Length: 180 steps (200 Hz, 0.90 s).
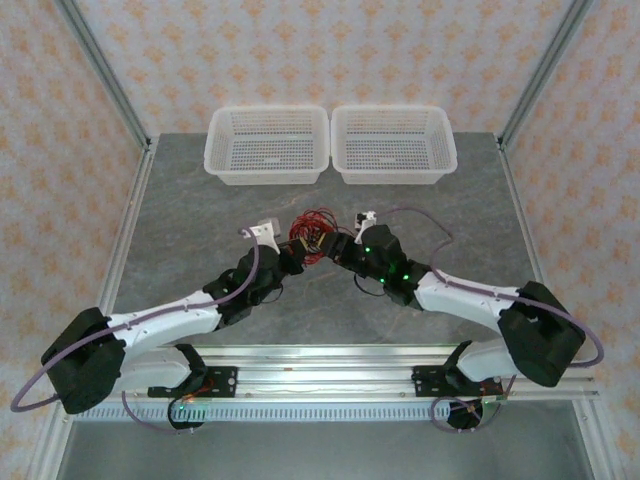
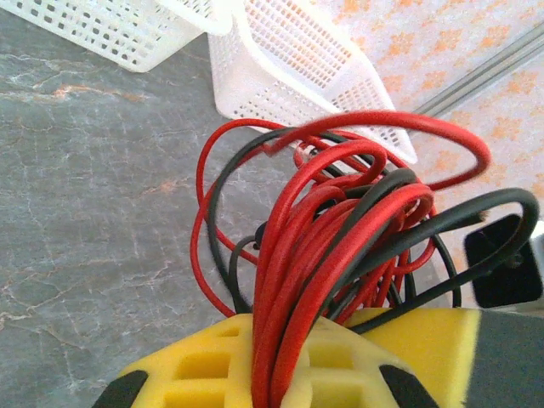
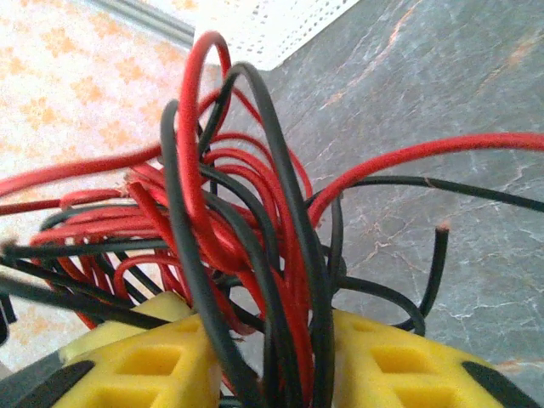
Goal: Untangle the cables
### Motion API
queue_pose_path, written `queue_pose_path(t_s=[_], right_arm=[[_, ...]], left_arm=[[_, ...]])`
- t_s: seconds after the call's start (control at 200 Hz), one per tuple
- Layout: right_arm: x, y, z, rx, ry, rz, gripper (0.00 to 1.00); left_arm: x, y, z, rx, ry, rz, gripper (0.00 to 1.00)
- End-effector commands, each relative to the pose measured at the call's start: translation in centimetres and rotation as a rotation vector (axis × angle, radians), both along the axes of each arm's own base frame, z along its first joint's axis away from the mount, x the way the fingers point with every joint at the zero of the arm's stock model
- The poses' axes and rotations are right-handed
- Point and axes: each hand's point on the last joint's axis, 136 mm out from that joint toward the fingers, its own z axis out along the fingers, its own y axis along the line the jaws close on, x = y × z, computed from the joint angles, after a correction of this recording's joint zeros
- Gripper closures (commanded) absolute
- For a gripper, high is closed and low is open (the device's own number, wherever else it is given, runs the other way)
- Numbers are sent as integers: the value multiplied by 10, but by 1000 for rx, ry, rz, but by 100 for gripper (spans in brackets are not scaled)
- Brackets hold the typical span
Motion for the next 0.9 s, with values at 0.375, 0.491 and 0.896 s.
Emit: queue_pose_path(t_s=[0.375,0.491,0.896], right_arm=[[-9,-38,3,306,72,-202,100],[-17,-44,27,421,-7,-181,100],[-67,-15,94,229,-530,268,100]], left_arm=[[-5,46,49,-123,-148,164,100],[-5,43,51,-119,-154,140,94],[1,32,71,-30,-199,18,34]])
